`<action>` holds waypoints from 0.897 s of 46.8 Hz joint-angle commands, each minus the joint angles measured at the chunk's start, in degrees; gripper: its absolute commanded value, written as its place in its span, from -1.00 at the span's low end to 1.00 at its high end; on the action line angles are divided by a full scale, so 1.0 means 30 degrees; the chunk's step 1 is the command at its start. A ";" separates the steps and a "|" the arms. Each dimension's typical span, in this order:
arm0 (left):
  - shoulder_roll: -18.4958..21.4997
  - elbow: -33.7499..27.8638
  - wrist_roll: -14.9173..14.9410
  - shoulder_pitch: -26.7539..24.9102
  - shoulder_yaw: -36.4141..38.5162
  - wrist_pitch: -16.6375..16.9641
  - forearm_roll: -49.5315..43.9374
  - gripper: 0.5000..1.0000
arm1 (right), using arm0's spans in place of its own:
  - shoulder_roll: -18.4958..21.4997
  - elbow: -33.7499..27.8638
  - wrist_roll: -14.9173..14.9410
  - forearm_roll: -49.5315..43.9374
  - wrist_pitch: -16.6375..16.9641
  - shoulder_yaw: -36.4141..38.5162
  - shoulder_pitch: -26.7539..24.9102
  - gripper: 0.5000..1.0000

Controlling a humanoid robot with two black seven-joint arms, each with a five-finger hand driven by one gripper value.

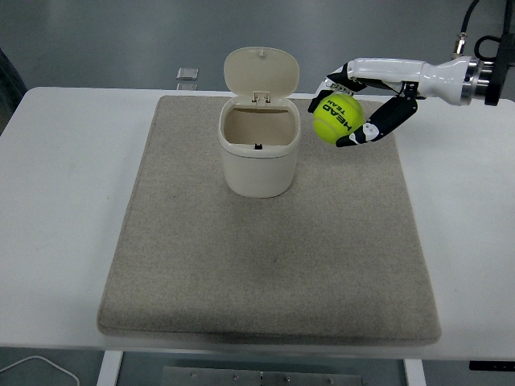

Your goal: Pick up the tennis ball and place it in the box.

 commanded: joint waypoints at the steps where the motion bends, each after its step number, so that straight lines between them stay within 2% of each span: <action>1: 0.0000 0.0000 0.0016 0.0002 0.0000 0.0000 0.0000 0.96 | 0.0202 0.0005 -0.0031 0.0003 -0.0010 0.0089 -0.0025 -1.00; 13: 0.0000 0.0000 0.0016 0.0002 0.0000 0.0000 0.0000 0.97 | 0.2310 -0.0405 -0.0294 0.0033 -0.0391 0.0587 -0.0054 -1.00; 22: 0.0000 0.0000 0.0016 0.0002 0.0000 0.0000 0.0000 0.97 | 0.3834 -0.1575 -0.0616 0.0033 -0.1064 0.0587 -0.0025 -1.00; 32: 0.0000 0.0000 0.0016 0.0002 0.0000 0.0000 0.0000 0.97 | 0.5094 -0.2572 -0.0646 -0.0290 -0.1826 0.0353 -0.0054 -1.00; 37: 0.0000 0.0000 -0.0013 0.0002 0.0000 0.0000 0.0000 0.97 | 0.5329 -0.2719 -0.0675 -0.0319 -0.2060 0.0324 -0.0054 -1.00; 42: 0.0000 0.0000 -0.0013 0.0002 0.0000 0.0000 0.0000 0.97 | 0.5621 -0.3099 -0.0704 -0.0348 -0.2762 0.0265 -0.0113 -1.00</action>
